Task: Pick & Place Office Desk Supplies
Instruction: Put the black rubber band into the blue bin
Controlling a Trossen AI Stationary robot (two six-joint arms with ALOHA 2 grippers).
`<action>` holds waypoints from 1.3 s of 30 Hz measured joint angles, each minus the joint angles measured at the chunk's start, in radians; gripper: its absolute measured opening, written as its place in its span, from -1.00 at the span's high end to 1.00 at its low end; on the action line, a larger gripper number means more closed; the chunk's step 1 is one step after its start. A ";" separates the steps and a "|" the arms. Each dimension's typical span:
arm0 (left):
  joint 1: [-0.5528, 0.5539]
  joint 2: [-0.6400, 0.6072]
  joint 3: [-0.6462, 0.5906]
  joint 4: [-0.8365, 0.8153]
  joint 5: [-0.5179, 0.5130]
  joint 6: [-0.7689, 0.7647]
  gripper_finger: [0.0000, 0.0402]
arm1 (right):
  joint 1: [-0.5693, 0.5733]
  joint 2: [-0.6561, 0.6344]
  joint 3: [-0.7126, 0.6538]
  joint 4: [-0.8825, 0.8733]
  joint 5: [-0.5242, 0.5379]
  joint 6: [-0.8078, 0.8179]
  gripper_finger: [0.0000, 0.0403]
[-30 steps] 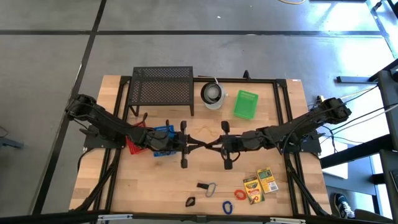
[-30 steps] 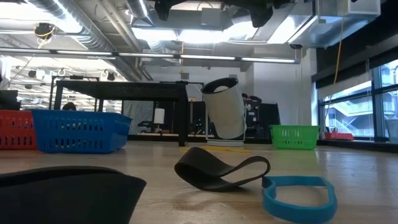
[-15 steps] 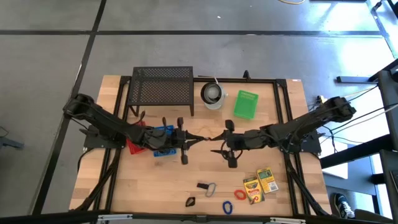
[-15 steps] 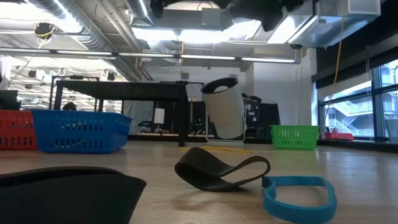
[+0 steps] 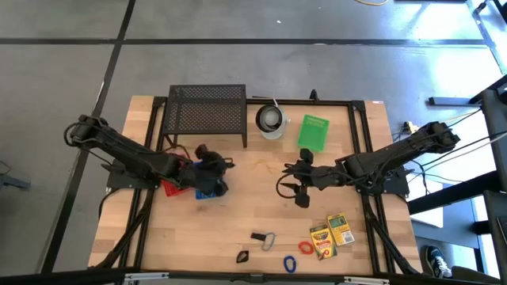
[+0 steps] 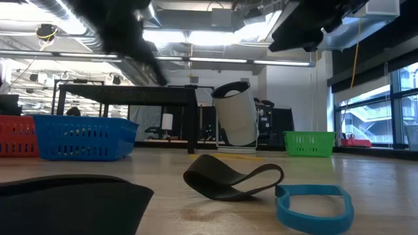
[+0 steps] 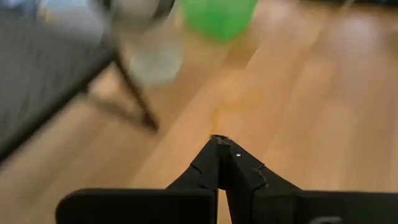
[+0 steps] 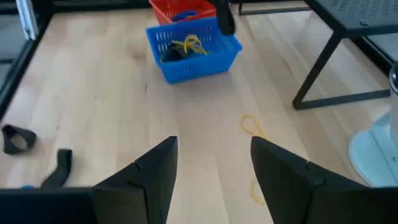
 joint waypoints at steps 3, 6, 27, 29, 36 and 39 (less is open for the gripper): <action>0.000 0.005 0.000 -0.171 0.032 -0.190 0.98 | 0.000 0.000 0.000 0.007 0.019 -0.003 0.01; 0.000 0.036 -0.001 -0.257 0.080 -0.312 0.98 | 0.000 0.001 0.000 0.006 0.076 -0.003 0.03; 0.000 0.159 -0.002 -0.335 0.169 -0.376 0.86 | -0.003 0.136 0.000 0.013 0.123 0.050 0.04; 0.000 0.159 -0.002 -0.337 0.180 -0.376 0.81 | -0.003 0.152 0.000 0.014 0.123 0.050 0.04; 0.000 0.159 -0.002 -0.349 0.223 -0.375 0.55 | -0.041 0.196 0.000 0.017 0.123 0.101 0.04; 0.000 0.159 -0.002 -0.349 0.224 -0.375 0.44 | -0.071 0.227 0.000 0.017 0.123 0.122 0.04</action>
